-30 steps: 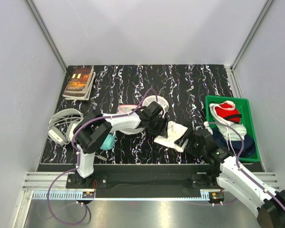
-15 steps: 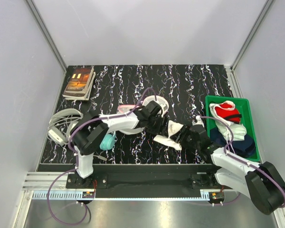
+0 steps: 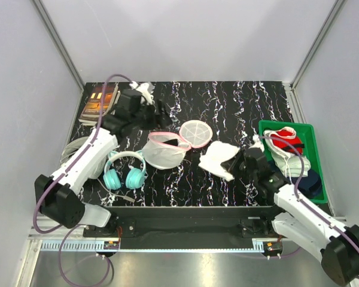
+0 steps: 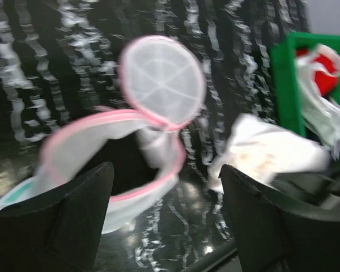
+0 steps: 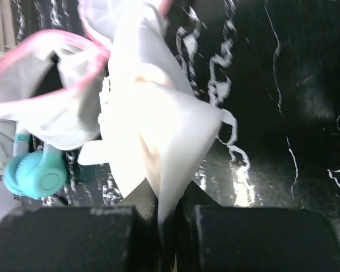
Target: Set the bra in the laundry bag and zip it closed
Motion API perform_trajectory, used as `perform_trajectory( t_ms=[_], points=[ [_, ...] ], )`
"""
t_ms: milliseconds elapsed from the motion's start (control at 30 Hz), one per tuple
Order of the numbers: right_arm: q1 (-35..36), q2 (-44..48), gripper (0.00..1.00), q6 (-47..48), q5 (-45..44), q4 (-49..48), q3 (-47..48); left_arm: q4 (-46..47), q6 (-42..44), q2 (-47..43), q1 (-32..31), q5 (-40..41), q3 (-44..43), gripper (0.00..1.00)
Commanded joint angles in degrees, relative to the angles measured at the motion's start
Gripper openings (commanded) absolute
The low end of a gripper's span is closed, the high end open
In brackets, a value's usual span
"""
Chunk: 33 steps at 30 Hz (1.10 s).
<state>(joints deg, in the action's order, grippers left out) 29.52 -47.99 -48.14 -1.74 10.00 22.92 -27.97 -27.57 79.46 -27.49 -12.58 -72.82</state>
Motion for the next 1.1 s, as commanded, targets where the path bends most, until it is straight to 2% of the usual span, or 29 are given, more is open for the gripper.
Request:
perform_trajectory(
  t_ms=[0, 133, 333, 600, 833, 967, 1067],
  points=[
    [0.2, -2.2, 0.00, 7.3, -3.4, 10.0, 13.8, -9.3, 5.0, 1.6, 7.0, 4.8, -0.5, 0.82],
    [0.0, -14.2, 0.00, 14.5, -0.1, 12.1, 29.9, -10.7, 7.8, 5.5, 11.7, 3.9, -1.2, 0.84],
    [-2.9, -27.6, 0.00, 20.8, 9.1, 14.1, 43.7, -9.9, 10.2, 9.5, 13.9, -0.1, -2.9, 0.83],
    [-5.5, -38.1, 0.00, 22.6, 23.4, 14.5, 51.8, -9.7, 10.2, 12.9, 13.9, -1.3, -4.4, 0.73],
    [-5.4, -49.7, 0.00, 26.3, 27.7, 14.4, 60.1, -8.7, 9.8, 15.6, 13.9, -2.0, -4.5, 0.68],
    [-5.3, -57.1, 0.00, 27.4, 34.0, 15.0, 66.0, -8.5, 9.7, 17.0, 13.9, -2.6, -5.3, 0.67],
    [-4.6, -60.8, 0.00, 27.2, 36.1, 15.7, 68.4, -8.5, 9.7, 17.4, 13.9, -2.7, -5.9, 0.61]
  ],
)
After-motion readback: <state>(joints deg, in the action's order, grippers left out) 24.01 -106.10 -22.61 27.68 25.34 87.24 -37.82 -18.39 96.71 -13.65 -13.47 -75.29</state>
